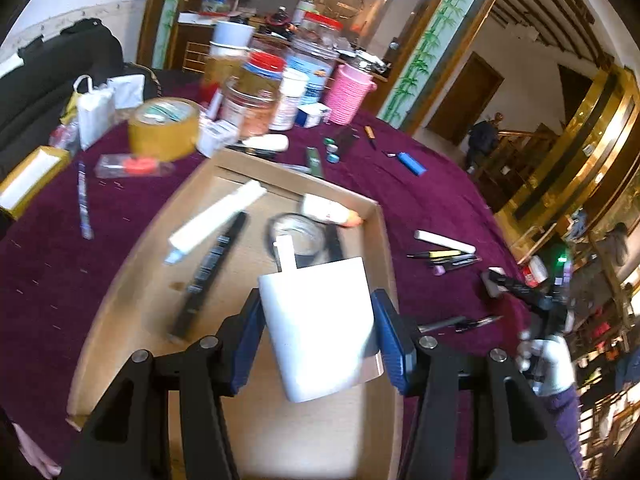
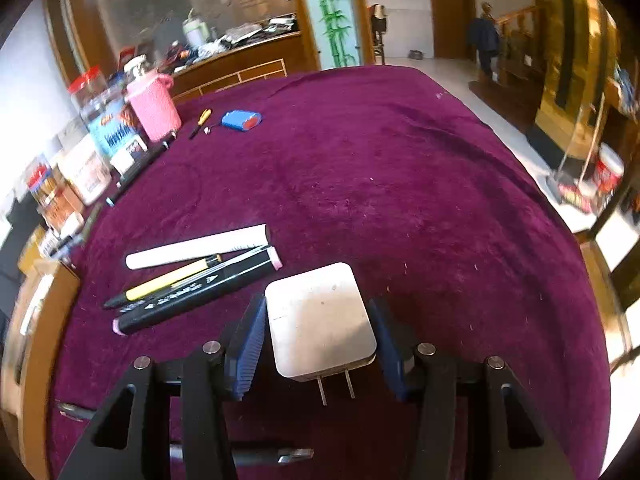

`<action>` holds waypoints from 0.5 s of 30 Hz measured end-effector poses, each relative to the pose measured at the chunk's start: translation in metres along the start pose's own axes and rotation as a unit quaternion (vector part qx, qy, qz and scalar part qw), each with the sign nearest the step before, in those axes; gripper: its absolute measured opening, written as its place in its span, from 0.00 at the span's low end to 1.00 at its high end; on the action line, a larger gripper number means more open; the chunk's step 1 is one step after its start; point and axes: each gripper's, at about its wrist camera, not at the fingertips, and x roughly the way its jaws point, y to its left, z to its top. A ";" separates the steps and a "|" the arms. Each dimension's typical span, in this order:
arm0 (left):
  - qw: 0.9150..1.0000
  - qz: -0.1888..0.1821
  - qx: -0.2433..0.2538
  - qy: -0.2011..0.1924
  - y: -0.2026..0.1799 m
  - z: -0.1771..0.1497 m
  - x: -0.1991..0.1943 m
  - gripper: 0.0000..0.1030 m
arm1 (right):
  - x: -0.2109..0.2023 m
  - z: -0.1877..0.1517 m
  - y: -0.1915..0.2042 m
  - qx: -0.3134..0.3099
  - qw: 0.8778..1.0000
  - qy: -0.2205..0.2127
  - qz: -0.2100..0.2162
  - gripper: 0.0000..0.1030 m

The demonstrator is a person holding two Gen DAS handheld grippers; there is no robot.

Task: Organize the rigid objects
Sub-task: 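Carry both white chargers over the tray and open both grippers to drop them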

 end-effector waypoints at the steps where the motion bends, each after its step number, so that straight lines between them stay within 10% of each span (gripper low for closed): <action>1: 1.000 0.009 0.005 0.006 0.005 0.003 0.003 0.51 | -0.006 -0.001 -0.001 0.008 1.000 -0.002 0.006 0.53; 15: 0.988 0.054 0.040 0.137 0.017 0.020 0.094 0.51 | -0.071 -0.005 0.124 -0.047 0.987 -0.010 0.156 0.54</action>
